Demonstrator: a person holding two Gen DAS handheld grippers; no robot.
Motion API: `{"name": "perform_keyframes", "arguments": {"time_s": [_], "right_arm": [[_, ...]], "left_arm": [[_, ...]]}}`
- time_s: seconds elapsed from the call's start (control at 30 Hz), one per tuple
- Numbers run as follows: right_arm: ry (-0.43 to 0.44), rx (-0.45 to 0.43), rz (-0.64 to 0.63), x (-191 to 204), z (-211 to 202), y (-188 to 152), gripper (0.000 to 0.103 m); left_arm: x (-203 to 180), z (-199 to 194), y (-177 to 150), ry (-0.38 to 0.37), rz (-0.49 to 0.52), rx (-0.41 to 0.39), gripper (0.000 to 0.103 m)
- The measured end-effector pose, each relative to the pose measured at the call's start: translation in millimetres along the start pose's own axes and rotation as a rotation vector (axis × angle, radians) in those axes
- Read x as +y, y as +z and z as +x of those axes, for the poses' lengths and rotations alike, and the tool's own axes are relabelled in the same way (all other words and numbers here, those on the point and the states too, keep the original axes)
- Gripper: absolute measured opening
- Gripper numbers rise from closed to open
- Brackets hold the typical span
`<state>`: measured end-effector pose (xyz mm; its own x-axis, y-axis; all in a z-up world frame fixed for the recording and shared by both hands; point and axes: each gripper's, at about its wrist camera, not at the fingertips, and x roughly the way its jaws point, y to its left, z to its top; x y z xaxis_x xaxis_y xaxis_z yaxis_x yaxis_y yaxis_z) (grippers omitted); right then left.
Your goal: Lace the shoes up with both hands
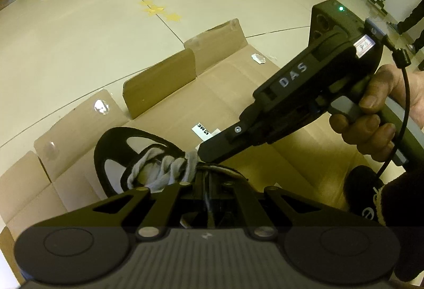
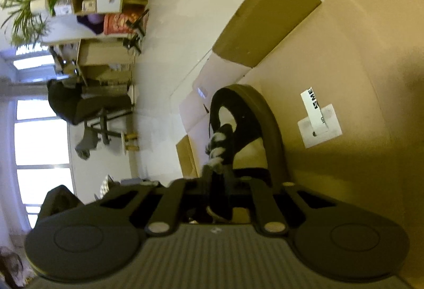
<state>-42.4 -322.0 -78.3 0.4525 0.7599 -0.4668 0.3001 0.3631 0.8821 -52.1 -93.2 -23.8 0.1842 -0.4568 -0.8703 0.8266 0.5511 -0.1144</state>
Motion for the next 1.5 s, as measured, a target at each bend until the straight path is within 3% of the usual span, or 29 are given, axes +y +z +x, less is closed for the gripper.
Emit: {"name": "perform_keyframes", "arguments": {"time_s": [0.07,0.1,0.13,0.27,0.43,0.53,0.6,0.63,0.93,1.1,1.13,1.2,1.23,1.33,1.5], "right_arm": [[-0.018,-0.009,-0.045,6.1,-0.7,-1.4,0.003],[-0.026,-0.012,-0.063,8.6,-1.7,-1.6,0.003],[-0.043,-0.018,-0.094,13.6,-3.8,-1.3,0.003],[-0.078,-0.065,-0.163,24.3,-17.6,2.5,0.003],[-0.105,-0.209,-0.194,31.1,-44.8,16.1,0.003],[-0.116,-0.203,-0.194,30.2,-46.0,18.9,0.011],[-0.114,-0.194,-0.173,26.1,-43.0,15.5,0.03],[-0.114,-0.193,-0.169,25.9,-41.5,14.6,0.033],[-0.112,-0.112,-0.122,16.5,-17.7,-1.6,0.033],[-0.109,-0.109,-0.126,19.0,-16.1,-1.6,0.033],[-0.108,-0.108,-0.128,19.1,-16.1,-0.8,0.033],[-0.107,-0.104,-0.13,19.7,-14.1,-0.8,0.033],[-0.107,-0.1,-0.133,20.3,-12.2,-1.0,0.033],[-0.11,-0.091,-0.147,20.7,-8.4,-1.9,0.032],[-0.116,-0.113,-0.159,24.0,-8.6,0.6,0.031]], "left_arm": [[1.6,-0.1,0.2,0.002,-0.014,0.009,0.013],[2.6,-0.9,0.2,0.001,-0.024,0.014,0.025],[2.9,-2.1,-0.1,-0.002,-0.029,0.015,0.03],[-1.8,-8.5,-3.1,0.005,-0.016,0.009,0.032],[-4.7,-19.7,-7.8,0.039,0.001,-0.004,0.034],[-2.5,-32.5,-11.1,0.052,-0.014,-0.023,0.041],[-1.0,-37.9,-14.0,0.059,-0.021,-0.021,0.041],[-0.7,-39.9,-15.5,0.064,-0.021,-0.018,0.041],[-5.5,-46.1,-34.5,0.105,0.013,0.043,0.041],[-7.2,-37.3,-41.5,0.071,0.029,0.072,0.037],[-7.5,-34.6,-42.5,0.071,0.035,0.079,0.033],[-6.5,-30.0,-44.5,0.07,0.039,0.099,0.012],[-5.6,-30.2,-44.9,0.064,0.034,0.103,0.009],[-1.8,-34.1,-44.8,0.048,0.013,0.1,0.005],[3.3,-47.6,-35.7,0.084,-0.002,0.036,0.004]]}}
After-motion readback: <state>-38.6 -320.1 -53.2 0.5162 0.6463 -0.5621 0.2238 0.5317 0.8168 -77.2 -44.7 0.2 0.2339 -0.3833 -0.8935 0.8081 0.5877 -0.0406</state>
